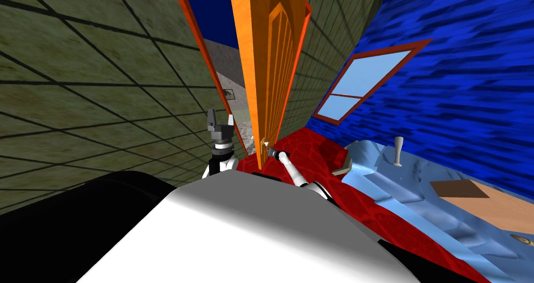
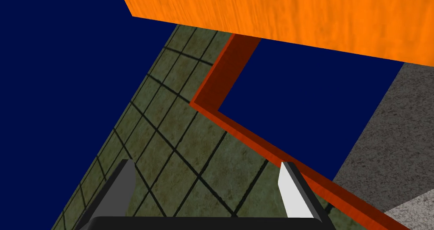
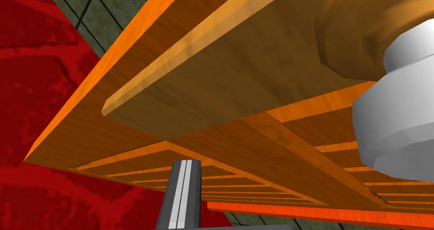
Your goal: Pull the door open
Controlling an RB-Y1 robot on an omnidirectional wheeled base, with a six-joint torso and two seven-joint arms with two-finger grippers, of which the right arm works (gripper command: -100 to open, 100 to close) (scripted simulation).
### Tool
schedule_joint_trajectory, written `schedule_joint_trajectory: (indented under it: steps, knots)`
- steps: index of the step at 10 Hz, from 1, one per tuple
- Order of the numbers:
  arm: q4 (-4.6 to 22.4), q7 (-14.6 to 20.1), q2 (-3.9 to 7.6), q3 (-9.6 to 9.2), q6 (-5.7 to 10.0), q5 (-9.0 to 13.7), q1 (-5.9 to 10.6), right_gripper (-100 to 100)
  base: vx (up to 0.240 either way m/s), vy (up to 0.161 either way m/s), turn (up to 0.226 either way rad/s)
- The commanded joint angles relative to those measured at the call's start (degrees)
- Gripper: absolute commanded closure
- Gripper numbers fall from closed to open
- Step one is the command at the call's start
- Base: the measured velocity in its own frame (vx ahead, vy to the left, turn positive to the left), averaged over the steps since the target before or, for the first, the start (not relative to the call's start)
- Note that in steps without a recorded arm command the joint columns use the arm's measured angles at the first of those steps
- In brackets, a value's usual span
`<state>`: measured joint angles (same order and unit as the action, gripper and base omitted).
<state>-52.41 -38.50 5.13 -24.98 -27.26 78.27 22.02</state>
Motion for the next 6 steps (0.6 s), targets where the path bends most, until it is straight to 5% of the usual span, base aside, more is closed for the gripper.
schedule_joint_trajectory:
  steps: [1, 6]
  knots:
    - [-0.7, 1.0, 0.14, -0.10, -0.98, 1.8, -0.48, -100, -0.003, -0.093, 0.035]
    - [-1.4, 2.6, 0.09, 0.02, -4.30, 9.5, -1.46, -100, 0.008, -0.094, 0.045]
